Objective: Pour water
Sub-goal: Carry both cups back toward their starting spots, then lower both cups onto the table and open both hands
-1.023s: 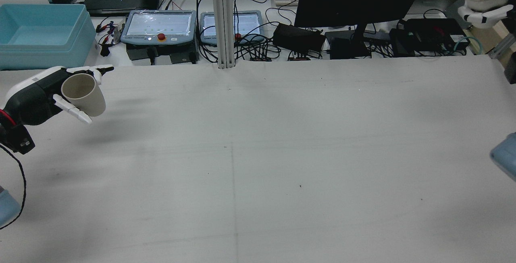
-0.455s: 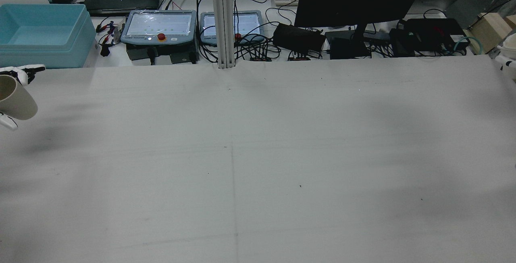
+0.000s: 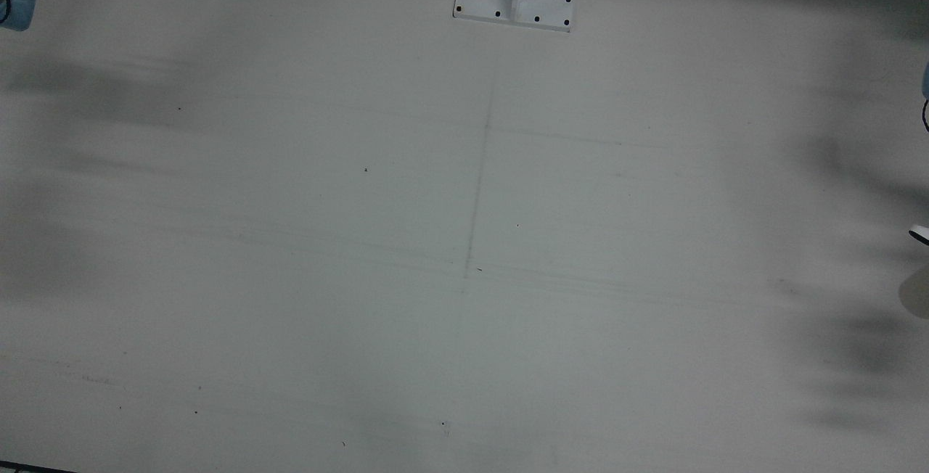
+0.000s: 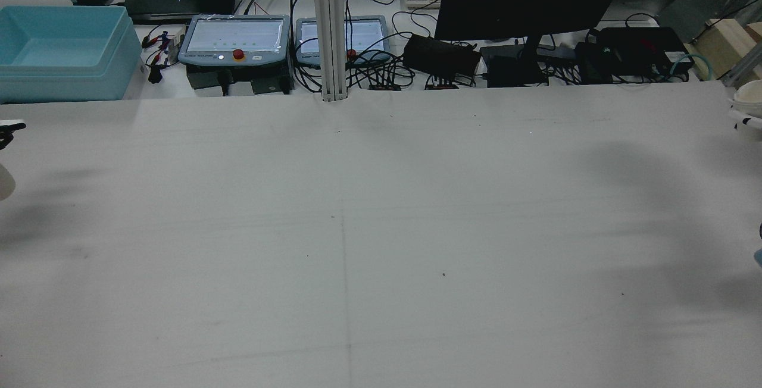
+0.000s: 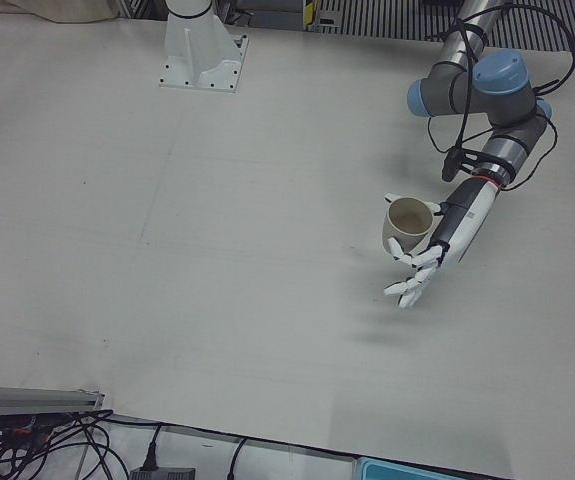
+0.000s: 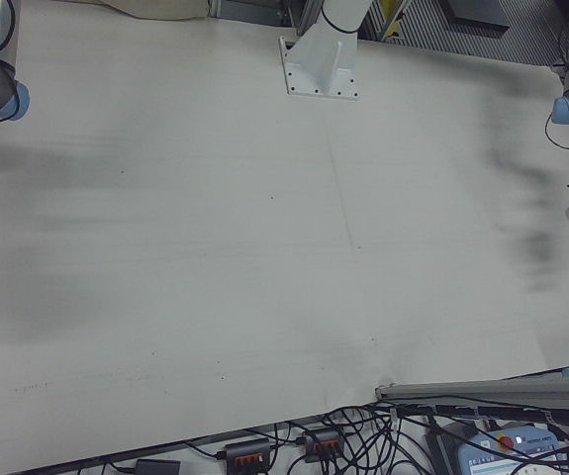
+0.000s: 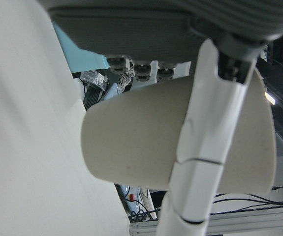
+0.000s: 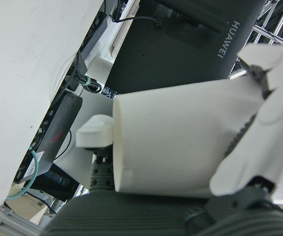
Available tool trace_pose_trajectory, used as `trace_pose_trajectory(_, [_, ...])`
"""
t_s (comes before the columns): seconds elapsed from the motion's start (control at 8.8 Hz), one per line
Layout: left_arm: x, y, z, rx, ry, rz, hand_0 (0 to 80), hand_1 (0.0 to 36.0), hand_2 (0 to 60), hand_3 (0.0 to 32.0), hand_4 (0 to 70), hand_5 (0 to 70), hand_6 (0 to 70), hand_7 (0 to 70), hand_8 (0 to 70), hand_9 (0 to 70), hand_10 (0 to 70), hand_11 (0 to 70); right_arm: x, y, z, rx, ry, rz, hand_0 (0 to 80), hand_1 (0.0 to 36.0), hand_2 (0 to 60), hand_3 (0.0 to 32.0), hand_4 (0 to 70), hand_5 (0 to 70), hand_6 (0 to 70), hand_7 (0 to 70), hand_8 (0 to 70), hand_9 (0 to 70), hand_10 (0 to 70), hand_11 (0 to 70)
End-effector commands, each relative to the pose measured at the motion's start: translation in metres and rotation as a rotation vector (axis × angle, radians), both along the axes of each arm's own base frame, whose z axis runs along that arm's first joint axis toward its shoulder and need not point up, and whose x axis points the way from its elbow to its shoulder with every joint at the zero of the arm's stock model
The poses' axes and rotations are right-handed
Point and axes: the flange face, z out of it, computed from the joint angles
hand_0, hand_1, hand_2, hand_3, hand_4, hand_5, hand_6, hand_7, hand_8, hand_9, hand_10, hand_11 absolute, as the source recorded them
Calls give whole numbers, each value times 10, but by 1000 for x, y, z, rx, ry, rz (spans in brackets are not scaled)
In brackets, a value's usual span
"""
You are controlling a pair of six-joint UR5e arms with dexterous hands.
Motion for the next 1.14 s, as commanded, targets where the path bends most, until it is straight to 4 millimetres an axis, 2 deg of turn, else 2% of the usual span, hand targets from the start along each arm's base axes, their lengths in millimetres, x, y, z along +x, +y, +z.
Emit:
trace_pose_trajectory(0.0, [-4,9,58,-16,-16,-13,800,209,0,0,570,700,104,196,80,48,25,53,-33,-28,4,6,16,-49,480,75,0,184,1,5,17,14,12,0,22,38])
trace_pose_trajectory(0.11, [-5,7,71,1,-40,-56,800,202,0,0,560,700,101,194,80,47,26,54,-33,-25,7,1,2,-55,453,29,0,320,0,0,0,0,0,0,0,0])
trace_pose_trajectory(0.34, [12,9,78,68,-112,-56,795,193,0,0,556,700,99,192,81,46,25,52,-32,-19,11,-6,-48,-57,412,4,0,320,0,0,0,0,0,0,0,0])
trace_pose_trajectory(0.45, [21,11,92,65,-115,-48,777,188,0,0,565,700,102,195,81,47,28,56,-33,-12,17,-16,-47,-59,396,0,0,320,0,0,0,0,0,0,0,0])
trace_pose_trajectory(0.57, [32,10,95,67,-109,-51,777,187,0,0,570,700,102,196,81,47,25,51,-34,-8,20,-22,-46,-64,379,0,0,320,0,0,0,0,0,0,0,0])
trace_pose_trajectory(0.8, [76,9,89,70,-87,-30,764,181,0,0,578,700,104,197,82,47,26,52,-38,-9,19,-23,-46,-68,380,0,0,320,0,0,0,0,0,0,0,0])
trace_pose_trajectory(1.02, [122,-6,86,71,-73,8,749,169,0,0,588,700,106,202,86,47,21,43,-37,-9,19,-21,-48,-67,387,9,0,320,0,0,0,0,0,0,0,0])
